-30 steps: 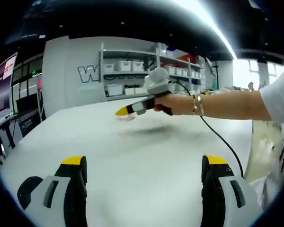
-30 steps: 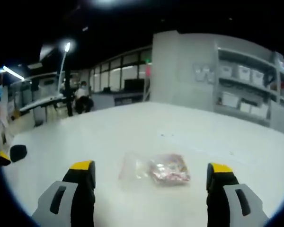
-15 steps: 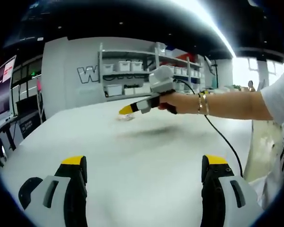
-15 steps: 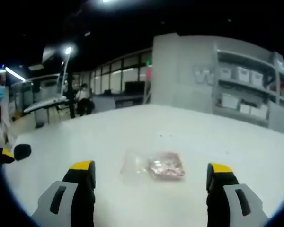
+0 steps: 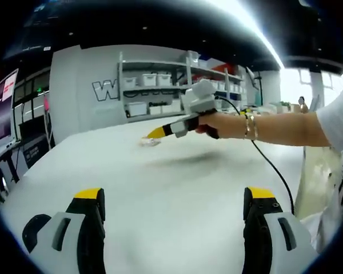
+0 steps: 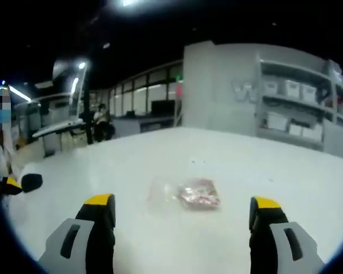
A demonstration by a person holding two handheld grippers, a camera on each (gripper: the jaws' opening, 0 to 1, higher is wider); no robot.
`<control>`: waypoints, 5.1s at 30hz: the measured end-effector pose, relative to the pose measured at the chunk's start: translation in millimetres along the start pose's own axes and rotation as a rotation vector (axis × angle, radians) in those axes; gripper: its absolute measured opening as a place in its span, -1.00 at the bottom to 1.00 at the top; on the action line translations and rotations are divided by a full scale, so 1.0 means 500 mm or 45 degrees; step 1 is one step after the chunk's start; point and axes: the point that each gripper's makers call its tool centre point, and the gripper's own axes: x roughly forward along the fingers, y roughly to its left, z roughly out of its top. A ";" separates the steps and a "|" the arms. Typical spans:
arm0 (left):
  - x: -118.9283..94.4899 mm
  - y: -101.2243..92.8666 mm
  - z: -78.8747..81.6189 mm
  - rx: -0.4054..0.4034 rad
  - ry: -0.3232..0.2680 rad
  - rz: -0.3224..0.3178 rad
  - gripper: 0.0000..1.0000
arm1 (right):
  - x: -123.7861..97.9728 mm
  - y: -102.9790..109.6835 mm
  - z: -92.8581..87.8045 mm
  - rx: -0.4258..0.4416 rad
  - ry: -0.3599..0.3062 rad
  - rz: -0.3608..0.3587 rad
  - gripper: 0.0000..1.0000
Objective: Open the resealable bag by pulling the two sides of the seal apart until the entire bag opening is separated and visibly accessible.
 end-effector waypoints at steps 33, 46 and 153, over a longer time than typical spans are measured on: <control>-0.010 -0.018 0.003 0.023 0.008 -0.014 0.99 | -0.120 0.009 -0.009 0.057 -0.063 0.018 0.94; 0.001 -0.024 0.006 0.031 0.012 -0.024 0.99 | -0.175 0.004 -0.006 0.072 -0.105 0.028 0.91; -0.023 -0.072 -0.010 0.086 -0.008 -0.026 0.99 | -0.617 -0.127 -0.139 0.184 -0.365 -0.220 0.90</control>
